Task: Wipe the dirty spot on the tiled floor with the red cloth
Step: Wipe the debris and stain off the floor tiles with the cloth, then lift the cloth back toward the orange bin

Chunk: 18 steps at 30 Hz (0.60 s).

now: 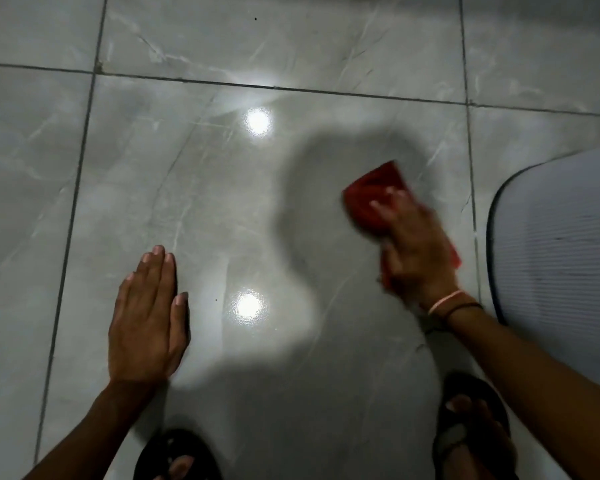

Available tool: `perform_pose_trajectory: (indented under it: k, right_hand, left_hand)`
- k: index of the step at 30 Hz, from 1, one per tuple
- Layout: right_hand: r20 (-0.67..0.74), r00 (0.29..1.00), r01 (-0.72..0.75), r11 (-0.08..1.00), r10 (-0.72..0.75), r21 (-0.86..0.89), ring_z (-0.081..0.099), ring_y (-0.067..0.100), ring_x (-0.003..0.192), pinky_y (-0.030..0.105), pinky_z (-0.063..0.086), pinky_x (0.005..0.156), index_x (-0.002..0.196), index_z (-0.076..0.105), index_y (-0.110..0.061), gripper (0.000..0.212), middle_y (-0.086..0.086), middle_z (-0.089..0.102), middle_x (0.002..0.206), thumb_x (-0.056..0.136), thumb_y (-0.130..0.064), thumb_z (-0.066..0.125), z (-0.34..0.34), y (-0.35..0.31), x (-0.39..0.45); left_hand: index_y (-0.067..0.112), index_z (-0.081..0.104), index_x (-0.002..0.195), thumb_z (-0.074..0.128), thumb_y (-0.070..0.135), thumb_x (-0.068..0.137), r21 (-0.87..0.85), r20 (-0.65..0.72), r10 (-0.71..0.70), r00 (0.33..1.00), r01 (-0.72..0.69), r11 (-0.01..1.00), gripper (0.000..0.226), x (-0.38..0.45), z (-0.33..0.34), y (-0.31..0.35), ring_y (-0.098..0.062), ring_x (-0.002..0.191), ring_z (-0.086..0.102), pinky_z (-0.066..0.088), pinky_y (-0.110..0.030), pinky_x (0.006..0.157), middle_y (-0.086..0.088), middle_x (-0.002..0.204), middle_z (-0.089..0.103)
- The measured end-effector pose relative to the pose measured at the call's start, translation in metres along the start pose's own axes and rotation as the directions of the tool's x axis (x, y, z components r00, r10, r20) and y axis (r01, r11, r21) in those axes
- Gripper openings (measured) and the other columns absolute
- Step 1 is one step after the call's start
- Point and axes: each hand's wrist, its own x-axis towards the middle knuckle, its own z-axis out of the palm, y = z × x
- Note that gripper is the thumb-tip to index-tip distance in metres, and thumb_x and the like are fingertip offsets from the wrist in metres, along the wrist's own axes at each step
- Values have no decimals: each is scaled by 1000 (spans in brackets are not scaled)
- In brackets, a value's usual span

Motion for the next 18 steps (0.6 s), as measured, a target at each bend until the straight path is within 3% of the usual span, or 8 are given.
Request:
perform_pose_trajectory:
  k: [2, 6, 8, 10, 13, 15, 18]
  right_hand:
    - [-108, 964, -234, 969, 242, 75, 38, 32, 152, 63, 29, 126, 153, 44, -18, 57, 15, 45, 162, 96, -14, 49, 2, 6, 14]
    - [-195, 832, -478, 849, 520, 225, 39, 36, 151, 56, 28, 130, 149, 49, -12, 63, 18, 47, 160, 91, 12, 49, 10, -46, 19]
    - [-62, 845, -492, 818, 531, 298, 37, 38, 152, 52, 25, 131, 149, 50, -12, 75, 18, 43, 162, 81, 20, 52, -1, -72, 6]
    - [206, 865, -503, 792, 458, 346, 33, 36, 155, 44, 25, 131, 151, 49, -12, 84, 16, 39, 165, 75, 22, 59, -24, -92, -13]
    - [553, 790, -550, 704, 266, 449, 40, 34, 151, 43, 32, 129, 148, 53, -10, 66, 15, 45, 161, 88, 18, 53, -98, -116, -33]
    - [588, 767, -590, 639, 254, 493, 40, 31, 152, 34, 32, 128, 147, 54, -13, 58, 12, 47, 160, 96, 14, 45, -165, -130, -43]
    - [469, 804, -588, 601, 364, 541, 37, 26, 154, -4, 21, 114, 152, 49, -18, 62, 9, 42, 163, 98, 13, 44, -278, -135, -53]
  left_hand:
    - [0, 31, 160, 34, 25, 106, 8, 13, -10, 1000, 10, 1000, 59, 2, 0, 0, -28, 159, 24, 16, -41, 130, -15, 169, 28]
    - [-6, 27, 159, 35, 29, 105, 36, 90, -14, 996, 11, 999, 64, 2, -13, 15, -36, 158, 24, 25, -55, 127, -22, 169, 24]
    - [-6, 23, 160, 30, 35, 106, 63, 156, -44, 987, 34, 997, 68, -4, -33, 30, -37, 158, 22, 28, -56, 126, -24, 170, 20]
    - [-5, 21, 161, 28, 37, 108, 68, 209, -62, 976, 48, 996, 68, -16, -65, 51, -36, 158, 21, 29, -54, 126, -23, 170, 19]
    - [-12, 30, 155, 41, 27, 111, 175, 175, 24, 984, -56, 983, 61, -36, -135, 105, -43, 153, 31, 40, -56, 120, -32, 164, 27]
    - [-14, 34, 153, 44, 25, 110, 141, 175, 120, 977, -145, 979, 58, -39, -180, 145, -45, 151, 35, 43, -56, 117, -34, 162, 32]
    - [-10, 39, 152, 42, 32, 106, 49, 230, 138, 963, -153, 987, 62, -9, -247, 216, -42, 149, 38, 45, -55, 113, -29, 162, 35]
